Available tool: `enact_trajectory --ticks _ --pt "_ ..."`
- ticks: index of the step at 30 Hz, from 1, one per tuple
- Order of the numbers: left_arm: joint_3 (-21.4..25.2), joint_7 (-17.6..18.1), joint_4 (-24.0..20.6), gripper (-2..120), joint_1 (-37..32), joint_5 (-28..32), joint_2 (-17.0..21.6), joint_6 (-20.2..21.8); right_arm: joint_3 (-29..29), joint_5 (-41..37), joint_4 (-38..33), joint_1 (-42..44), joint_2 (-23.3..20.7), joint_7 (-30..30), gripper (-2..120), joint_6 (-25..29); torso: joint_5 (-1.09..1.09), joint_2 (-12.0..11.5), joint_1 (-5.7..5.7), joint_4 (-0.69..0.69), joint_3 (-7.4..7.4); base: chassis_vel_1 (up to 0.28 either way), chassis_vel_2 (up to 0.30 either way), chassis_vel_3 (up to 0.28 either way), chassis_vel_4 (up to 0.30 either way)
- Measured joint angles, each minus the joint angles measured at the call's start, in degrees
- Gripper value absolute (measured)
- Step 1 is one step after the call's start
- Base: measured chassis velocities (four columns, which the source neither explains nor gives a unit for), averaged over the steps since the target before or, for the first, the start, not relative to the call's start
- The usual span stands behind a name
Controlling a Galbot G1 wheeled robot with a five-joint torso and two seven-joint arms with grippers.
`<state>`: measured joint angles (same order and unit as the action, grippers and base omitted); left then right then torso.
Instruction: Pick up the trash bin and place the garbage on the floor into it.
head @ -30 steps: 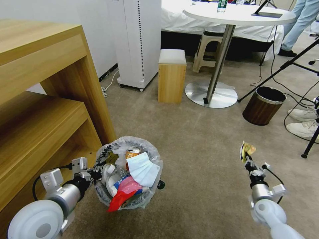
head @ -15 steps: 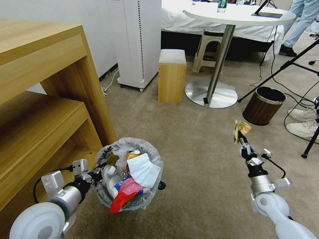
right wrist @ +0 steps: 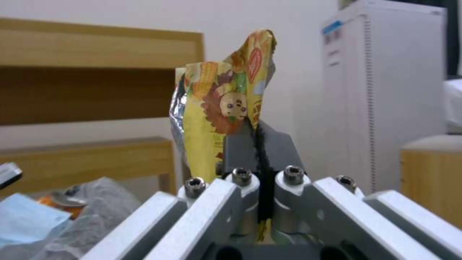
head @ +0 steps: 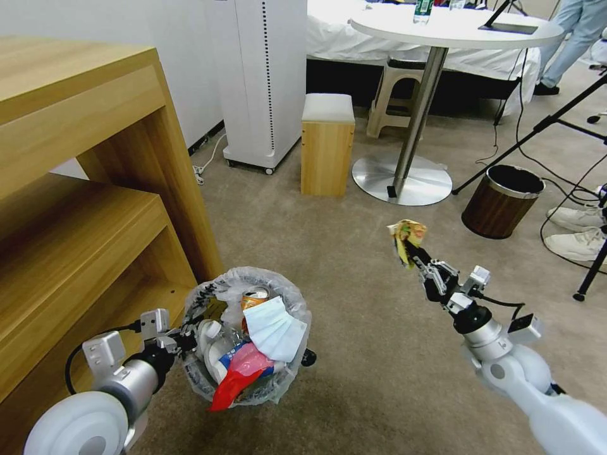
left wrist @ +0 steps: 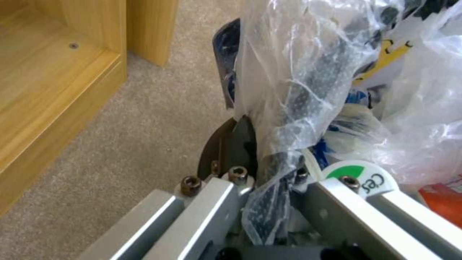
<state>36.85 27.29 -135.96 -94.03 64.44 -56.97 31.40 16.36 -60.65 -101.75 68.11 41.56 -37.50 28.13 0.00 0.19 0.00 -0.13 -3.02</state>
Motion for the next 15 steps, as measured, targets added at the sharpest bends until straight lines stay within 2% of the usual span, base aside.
enact_trajectory --ticks 9,15 --pt "-0.07 -0.03 -0.15 0 -0.2 -0.55 -0.56 0.26 -4.53 0.92 -2.22 -4.01 -4.69 -1.48 0 -1.36 0.0 0.0 0.0 0.0 0.0 0.0 0.0 0.0 0.0" --pt "-0.43 -0.06 -0.51 0 -0.39 -1.23 -1.13 0.58 -13.24 1.09 -3.83 -11.3 -9.26 -2.47 0 -2.05 0.0 0.0 0.0 0.01 0.0 0.0 0.0 0.0 0.0"
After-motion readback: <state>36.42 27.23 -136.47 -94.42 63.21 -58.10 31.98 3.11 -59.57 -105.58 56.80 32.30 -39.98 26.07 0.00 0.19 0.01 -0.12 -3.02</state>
